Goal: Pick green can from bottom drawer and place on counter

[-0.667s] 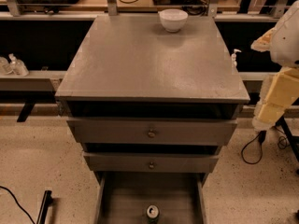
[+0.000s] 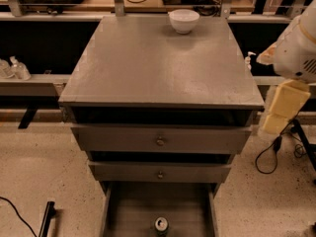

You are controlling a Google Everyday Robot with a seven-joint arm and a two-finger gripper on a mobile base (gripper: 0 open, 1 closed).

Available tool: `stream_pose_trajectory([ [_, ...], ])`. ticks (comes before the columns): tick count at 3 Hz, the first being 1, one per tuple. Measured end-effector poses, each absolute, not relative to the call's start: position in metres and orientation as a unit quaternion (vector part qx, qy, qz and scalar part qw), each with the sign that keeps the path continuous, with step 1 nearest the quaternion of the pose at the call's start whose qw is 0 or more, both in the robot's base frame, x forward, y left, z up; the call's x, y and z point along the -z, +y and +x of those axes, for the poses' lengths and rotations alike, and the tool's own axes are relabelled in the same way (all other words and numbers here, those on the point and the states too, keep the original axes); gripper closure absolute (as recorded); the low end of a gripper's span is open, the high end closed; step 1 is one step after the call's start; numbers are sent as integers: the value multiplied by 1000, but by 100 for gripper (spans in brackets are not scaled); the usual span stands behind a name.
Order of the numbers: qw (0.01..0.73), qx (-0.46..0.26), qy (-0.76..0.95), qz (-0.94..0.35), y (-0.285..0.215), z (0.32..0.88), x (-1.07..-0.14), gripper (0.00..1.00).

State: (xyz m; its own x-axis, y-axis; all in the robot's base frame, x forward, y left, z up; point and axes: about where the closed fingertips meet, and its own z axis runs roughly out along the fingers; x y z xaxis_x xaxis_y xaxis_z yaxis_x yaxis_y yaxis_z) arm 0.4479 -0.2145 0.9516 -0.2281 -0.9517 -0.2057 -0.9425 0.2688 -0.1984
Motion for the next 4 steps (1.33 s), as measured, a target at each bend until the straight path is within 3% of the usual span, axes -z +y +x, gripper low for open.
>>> stream_pose_trajectory([
  [3,249,-99,702,-659,-108,379,-866,0],
  [4,229,-87,714,-656,-119,393,-857,0],
])
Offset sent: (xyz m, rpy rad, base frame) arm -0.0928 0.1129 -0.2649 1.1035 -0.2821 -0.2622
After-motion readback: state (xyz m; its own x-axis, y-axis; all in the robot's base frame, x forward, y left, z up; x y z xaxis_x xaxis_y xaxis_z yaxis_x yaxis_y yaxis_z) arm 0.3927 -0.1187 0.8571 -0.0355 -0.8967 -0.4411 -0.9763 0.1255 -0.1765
